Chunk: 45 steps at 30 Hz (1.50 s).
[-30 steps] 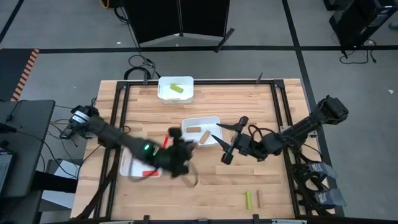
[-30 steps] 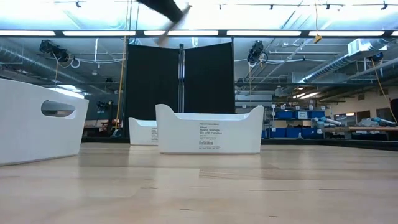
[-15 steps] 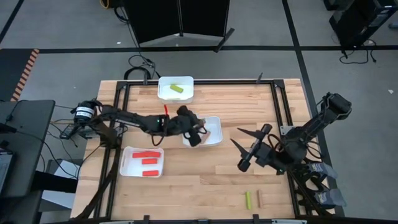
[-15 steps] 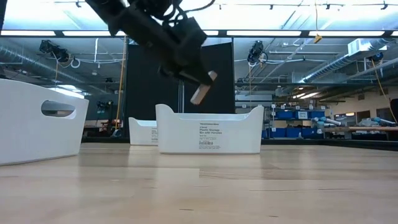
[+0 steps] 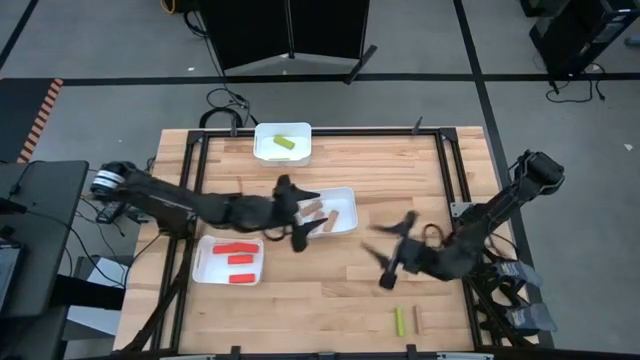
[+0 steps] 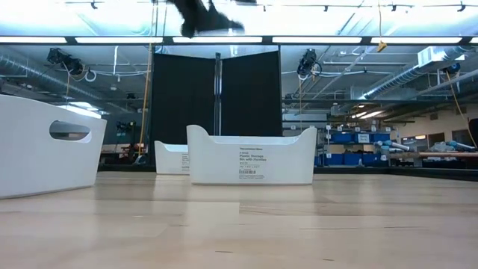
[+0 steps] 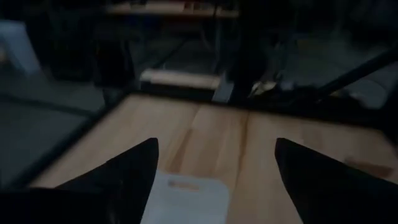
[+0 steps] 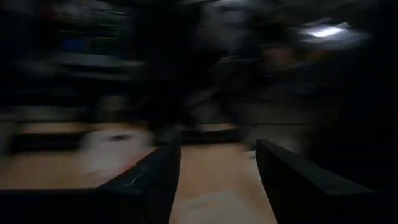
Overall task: Sort blocks
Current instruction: Put the brown block into the middle white bin
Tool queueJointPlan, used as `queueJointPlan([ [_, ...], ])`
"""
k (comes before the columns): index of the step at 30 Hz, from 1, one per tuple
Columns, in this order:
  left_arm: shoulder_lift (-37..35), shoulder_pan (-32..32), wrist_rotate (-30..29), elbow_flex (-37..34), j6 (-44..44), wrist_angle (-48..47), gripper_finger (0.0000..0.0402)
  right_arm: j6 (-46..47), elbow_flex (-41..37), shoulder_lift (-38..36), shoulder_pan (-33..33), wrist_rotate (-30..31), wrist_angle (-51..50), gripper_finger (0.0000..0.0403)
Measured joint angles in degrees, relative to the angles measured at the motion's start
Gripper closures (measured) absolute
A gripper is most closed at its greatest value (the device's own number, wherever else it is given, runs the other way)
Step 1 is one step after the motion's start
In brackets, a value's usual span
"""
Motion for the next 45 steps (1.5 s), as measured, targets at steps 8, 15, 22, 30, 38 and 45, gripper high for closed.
queueJointPlan([
  [8, -11.8, -10.7, -9.1, 0.0, 4.2, -4.3, 0.0126, 27.5, 1.9, 6.9, -5.0, -25.7, -23.4, 0.0183],
  [15, -15.9, -21.5, -22.8, 0.0, 4.0, -12.6, 0.0159, 51.2, 10.7, 10.2, -4.5, -43.2, -63.8, 0.0183],
  [22, -15.7, -29.1, -32.1, 0.0, 3.4, -13.2, 0.0173, 70.2, 20.1, 14.2, -2.2, -58.4, -87.7, 0.0185],
  [30, -15.8, -35.0, -37.3, 0.0, 3.6, -14.7, 0.0173, 100.0, 21.9, 14.5, 2.6, -65.2, -91.8, 0.0184],
  [38, -17.3, -40.0, -49.2, -2.6, 6.3, -14.3, 0.0173, 126.9, 21.9, 15.1, 10.5, -61.8, -90.8, 0.0146],
  [45, -19.8, -41.8, -49.7, -4.2, 6.9, -14.4, 0.0173, 133.9, 21.8, 21.8, 13.1, -62.1, -87.6, 0.0108],
])
